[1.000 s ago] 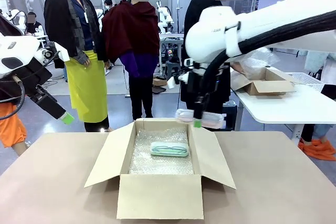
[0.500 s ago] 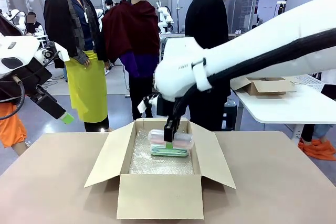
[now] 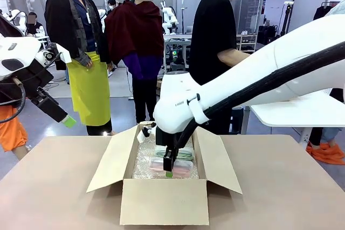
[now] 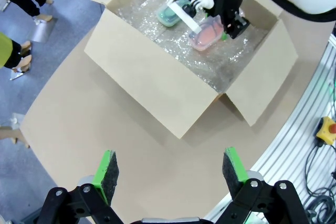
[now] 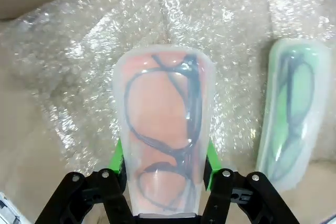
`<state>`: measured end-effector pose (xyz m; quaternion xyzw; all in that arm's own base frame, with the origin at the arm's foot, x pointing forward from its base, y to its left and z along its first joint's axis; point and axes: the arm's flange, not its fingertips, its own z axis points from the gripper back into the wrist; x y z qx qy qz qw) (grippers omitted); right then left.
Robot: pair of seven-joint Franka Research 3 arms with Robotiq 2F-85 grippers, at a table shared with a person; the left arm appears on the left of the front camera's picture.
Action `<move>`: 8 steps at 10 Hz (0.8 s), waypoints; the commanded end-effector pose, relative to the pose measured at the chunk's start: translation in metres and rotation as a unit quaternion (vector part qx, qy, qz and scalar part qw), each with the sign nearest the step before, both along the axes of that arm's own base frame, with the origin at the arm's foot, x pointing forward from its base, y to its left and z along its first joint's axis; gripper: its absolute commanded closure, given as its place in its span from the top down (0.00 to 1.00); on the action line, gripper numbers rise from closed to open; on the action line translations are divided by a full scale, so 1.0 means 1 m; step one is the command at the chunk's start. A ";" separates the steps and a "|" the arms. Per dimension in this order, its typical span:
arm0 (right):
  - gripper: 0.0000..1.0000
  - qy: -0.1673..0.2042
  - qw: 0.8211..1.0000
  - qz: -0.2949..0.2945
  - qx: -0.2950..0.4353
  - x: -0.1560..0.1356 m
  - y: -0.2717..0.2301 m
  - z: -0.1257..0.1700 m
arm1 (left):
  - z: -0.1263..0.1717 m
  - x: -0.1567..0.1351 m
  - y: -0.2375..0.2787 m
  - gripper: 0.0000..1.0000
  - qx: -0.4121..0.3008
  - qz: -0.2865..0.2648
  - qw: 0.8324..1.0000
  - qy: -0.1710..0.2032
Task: Pack the glasses set securely to prepare it for shipping.
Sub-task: Put the Glasses case from the right side of the table into the Package Box.
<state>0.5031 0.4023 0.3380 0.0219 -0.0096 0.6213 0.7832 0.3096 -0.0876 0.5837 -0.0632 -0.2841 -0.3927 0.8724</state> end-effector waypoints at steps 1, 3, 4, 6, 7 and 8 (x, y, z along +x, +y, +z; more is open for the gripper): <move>0.56 -0.013 1.000 -0.010 -0.011 0.000 0.005 -0.015 | 0.001 -0.001 0.002 1.00 -0.002 -0.003 1.000 -0.002; 0.91 -0.014 1.000 0.005 -0.019 -0.003 0.006 -0.015 | 0.001 -0.001 0.002 1.00 -0.002 -0.003 1.000 -0.002; 1.00 -0.020 1.000 0.009 -0.020 -0.005 0.007 -0.010 | 0.001 -0.001 0.002 1.00 -0.002 -0.003 1.000 -0.002; 1.00 -0.025 1.000 0.004 -0.014 -0.005 0.003 -0.001 | 0.001 -0.001 0.002 1.00 -0.002 -0.003 1.000 -0.002; 1.00 -0.026 1.000 -0.002 -0.008 -0.004 0.001 0.004 | 0.001 -0.001 0.002 1.00 -0.002 -0.003 1.000 -0.002; 1.00 -0.029 1.000 -0.002 -0.004 -0.004 -0.002 0.010 | 0.001 -0.001 0.002 1.00 -0.002 -0.003 1.000 -0.002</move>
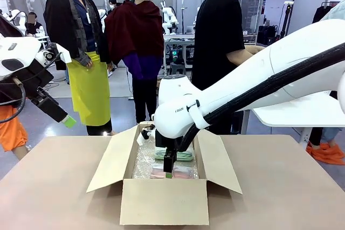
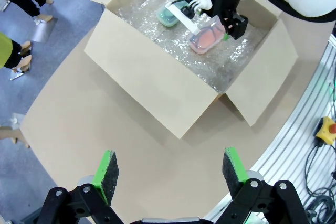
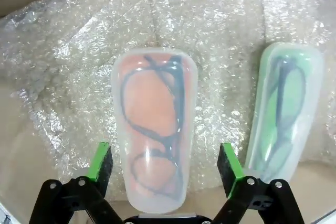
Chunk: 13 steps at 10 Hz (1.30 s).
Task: Pack the glasses set securely to prepare it for shipping.
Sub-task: Put the Glasses case from the right side of the table into the Package Box, then position the Package Box on the left side of the table.
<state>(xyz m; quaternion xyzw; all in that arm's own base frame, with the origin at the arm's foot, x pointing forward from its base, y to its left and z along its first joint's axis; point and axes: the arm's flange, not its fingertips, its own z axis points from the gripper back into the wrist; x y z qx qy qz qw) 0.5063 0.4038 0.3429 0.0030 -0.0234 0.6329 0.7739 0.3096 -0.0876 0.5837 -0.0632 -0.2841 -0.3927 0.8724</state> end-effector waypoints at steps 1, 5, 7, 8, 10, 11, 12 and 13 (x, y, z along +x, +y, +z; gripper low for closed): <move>1.00 -0.010 1.000 -0.014 -0.003 -0.006 -0.009 0.011 | 0.001 -0.001 0.002 1.00 -0.002 -0.003 1.000 -0.002; 1.00 0.000 1.000 0.000 0.000 0.000 0.000 0.000 | 0.001 -0.001 0.002 1.00 -0.002 -0.003 1.000 -0.002; 1.00 0.000 1.000 0.000 0.000 0.000 0.000 0.000 | 0.001 -0.001 0.002 1.00 -0.002 -0.003 1.000 -0.002; 1.00 0.000 1.000 0.000 0.000 0.000 0.000 0.000 | 0.001 -0.001 0.002 1.00 -0.002 -0.003 1.000 -0.002; 1.00 0.000 1.000 0.000 0.000 0.000 0.000 0.000 | 0.001 -0.001 0.002 1.00 -0.002 -0.003 1.000 -0.002; 1.00 0.000 1.000 0.000 0.000 0.000 0.000 0.000 | 0.001 -0.001 0.002 1.00 -0.002 -0.003 1.000 -0.002; 1.00 0.000 1.000 0.000 0.000 0.000 0.000 0.000 | 0.001 -0.001 0.002 1.00 -0.002 -0.003 1.000 -0.002; 1.00 0.000 1.000 0.000 0.000 0.000 0.000 0.000 | 0.000 0.000 0.000 1.00 0.000 0.000 1.000 0.000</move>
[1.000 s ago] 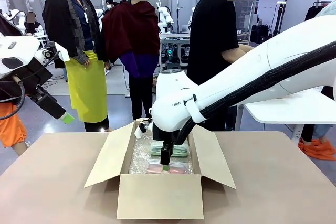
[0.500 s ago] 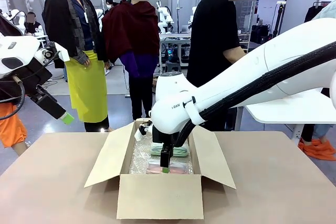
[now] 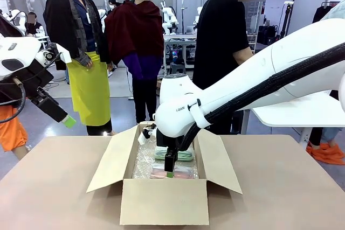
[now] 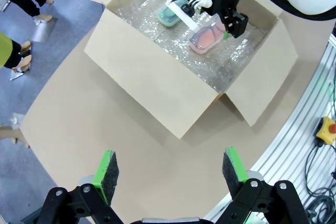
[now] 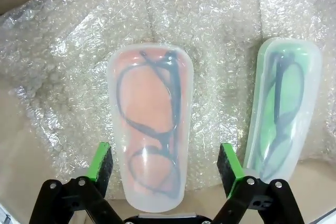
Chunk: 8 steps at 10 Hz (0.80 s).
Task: Pack the glasses set securely to prepare it for shipping.
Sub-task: Position the Package Box on the left side of the table.
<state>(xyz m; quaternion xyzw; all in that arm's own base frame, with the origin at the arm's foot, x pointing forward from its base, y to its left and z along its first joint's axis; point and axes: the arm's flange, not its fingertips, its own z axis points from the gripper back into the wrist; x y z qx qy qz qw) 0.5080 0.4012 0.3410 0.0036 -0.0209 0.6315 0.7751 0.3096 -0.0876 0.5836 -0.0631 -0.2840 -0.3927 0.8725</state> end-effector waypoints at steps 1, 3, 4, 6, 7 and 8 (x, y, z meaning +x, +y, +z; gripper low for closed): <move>1.00 0.000 1.000 0.000 0.000 0.000 0.000 0.000 | 0.002 0.022 0.008 1.00 -0.012 0.054 0.998 0.026; 1.00 -0.027 0.999 -0.035 0.020 -0.004 -0.026 0.059 | -0.005 0.052 0.014 1.00 -0.047 0.091 0.989 0.104; 1.00 -0.039 0.997 -0.061 0.036 -0.013 -0.038 0.085 | -0.011 0.066 0.017 1.00 -0.078 0.102 0.982 0.140; 1.00 -0.062 0.989 -0.125 0.054 -0.035 -0.063 0.119 | -0.027 0.089 0.031 1.00 -0.126 0.131 0.964 0.197; 1.00 -0.070 0.980 -0.176 0.062 -0.045 -0.081 0.137 | -0.038 0.102 0.041 1.00 -0.155 0.138 0.951 0.230; 1.00 -0.091 0.966 -0.230 0.072 -0.056 -0.099 0.155 | -0.050 0.113 0.049 1.00 -0.185 0.124 0.940 0.258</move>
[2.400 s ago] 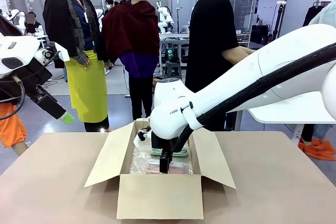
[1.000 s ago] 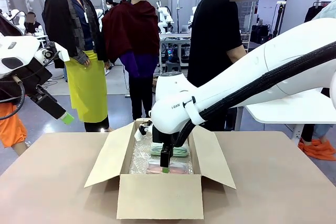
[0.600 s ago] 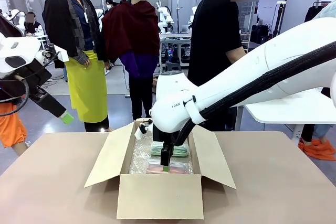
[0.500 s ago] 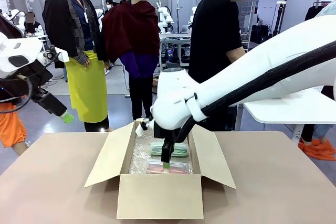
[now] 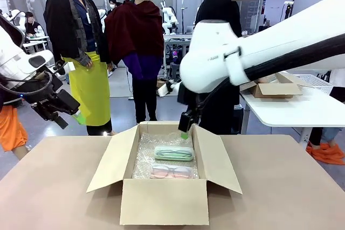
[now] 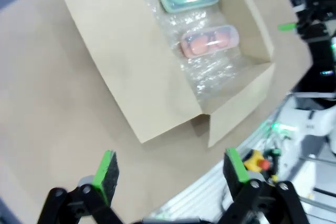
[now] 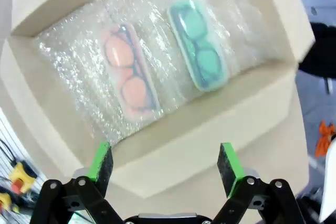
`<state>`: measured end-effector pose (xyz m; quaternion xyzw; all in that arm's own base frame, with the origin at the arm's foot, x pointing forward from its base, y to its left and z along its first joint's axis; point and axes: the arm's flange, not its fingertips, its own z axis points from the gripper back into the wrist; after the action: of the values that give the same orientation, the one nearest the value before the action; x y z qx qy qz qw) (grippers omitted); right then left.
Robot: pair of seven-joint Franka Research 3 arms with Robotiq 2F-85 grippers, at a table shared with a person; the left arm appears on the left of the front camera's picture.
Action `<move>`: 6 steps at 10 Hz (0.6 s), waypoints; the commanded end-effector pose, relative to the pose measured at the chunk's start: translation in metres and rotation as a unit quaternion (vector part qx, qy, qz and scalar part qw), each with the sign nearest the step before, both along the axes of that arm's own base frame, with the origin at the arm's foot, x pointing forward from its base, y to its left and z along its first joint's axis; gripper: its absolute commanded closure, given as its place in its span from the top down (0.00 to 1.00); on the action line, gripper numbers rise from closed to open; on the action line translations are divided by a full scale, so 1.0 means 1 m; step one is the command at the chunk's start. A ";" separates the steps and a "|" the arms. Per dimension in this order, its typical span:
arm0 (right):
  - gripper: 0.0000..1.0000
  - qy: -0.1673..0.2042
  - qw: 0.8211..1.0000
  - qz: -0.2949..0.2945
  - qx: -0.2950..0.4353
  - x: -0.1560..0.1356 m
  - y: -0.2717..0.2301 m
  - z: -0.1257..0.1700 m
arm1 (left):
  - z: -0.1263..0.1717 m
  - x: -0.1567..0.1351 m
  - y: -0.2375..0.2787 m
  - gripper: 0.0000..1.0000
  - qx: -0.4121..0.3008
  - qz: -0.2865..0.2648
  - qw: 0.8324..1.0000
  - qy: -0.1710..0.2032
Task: Pack the glasses set securely to prepare it for shipping.
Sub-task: Position the Package Box on the left side of the table.
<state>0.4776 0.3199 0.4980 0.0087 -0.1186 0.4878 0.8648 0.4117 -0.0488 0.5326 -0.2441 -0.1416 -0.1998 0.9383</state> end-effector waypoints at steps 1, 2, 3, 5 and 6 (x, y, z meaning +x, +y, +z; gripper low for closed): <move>1.00 -0.024 0.992 -0.124 0.022 -0.043 -0.036 0.013 | -0.010 0.020 0.016 1.00 -0.077 -0.043 0.996 0.034; 1.00 -0.037 0.982 -0.180 0.039 -0.061 -0.053 0.026 | -0.019 0.026 0.022 1.00 -0.119 -0.058 0.989 0.061; 1.00 -0.046 0.976 -0.200 0.068 -0.078 -0.078 0.042 | -0.029 0.033 0.028 1.00 -0.146 -0.062 0.984 0.081; 1.00 -0.095 0.964 -0.235 0.084 -0.102 -0.106 0.052 | -0.068 0.059 0.040 1.00 -0.162 -0.080 0.977 0.109; 1.00 -0.085 0.959 -0.249 0.105 -0.118 -0.111 0.055 | -0.068 0.061 0.040 1.00 -0.177 -0.073 0.972 0.137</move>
<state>0.3779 0.2061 0.5646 0.0252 -0.2189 0.2628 0.9394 0.4562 -0.0119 0.4593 -0.4285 -0.0450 -0.2079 0.8782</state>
